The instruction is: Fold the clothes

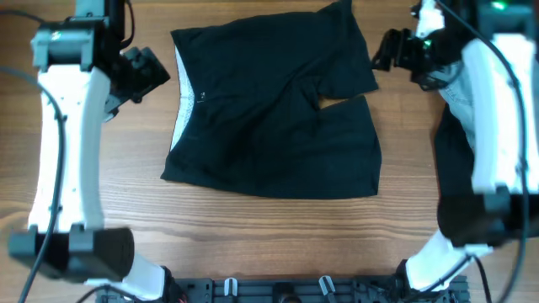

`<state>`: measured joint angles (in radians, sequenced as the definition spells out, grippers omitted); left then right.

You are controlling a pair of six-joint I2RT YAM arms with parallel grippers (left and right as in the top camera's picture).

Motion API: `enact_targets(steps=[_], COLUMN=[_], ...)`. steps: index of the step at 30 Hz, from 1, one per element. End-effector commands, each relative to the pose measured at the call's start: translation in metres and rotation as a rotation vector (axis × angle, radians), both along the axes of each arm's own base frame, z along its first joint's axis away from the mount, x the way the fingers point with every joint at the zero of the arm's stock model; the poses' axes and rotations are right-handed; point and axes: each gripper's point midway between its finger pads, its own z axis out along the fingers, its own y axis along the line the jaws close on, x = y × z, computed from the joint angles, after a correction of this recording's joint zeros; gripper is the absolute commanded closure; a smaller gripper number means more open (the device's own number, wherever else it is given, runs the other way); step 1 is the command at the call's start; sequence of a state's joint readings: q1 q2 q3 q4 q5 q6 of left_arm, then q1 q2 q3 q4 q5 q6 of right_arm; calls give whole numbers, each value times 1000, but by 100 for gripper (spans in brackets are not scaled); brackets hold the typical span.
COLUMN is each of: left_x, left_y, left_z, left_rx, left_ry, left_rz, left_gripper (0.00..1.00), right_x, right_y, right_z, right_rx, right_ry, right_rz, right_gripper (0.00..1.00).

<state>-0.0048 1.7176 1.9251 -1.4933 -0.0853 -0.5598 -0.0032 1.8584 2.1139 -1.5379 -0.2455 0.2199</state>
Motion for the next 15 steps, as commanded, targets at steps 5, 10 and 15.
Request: enact_targets(steps=[5,10,15], left_x=[-40,-53,-65], left_y=[-10,-14,6], left_z=[-33,-101,-151], left_rx=[-55,-104,-110], left_ry=[143,253,287], left_rz=[5,14,85], left_gripper=[2,0,1], right_x=[-61,-98,-121], right_y=[-1,5,4], right_z=[-7,-76,-138], right_rx=[3,35,37], right_ry=[113,278,330], right_rz=[-19,-50,-83], right_gripper=[4,4,4])
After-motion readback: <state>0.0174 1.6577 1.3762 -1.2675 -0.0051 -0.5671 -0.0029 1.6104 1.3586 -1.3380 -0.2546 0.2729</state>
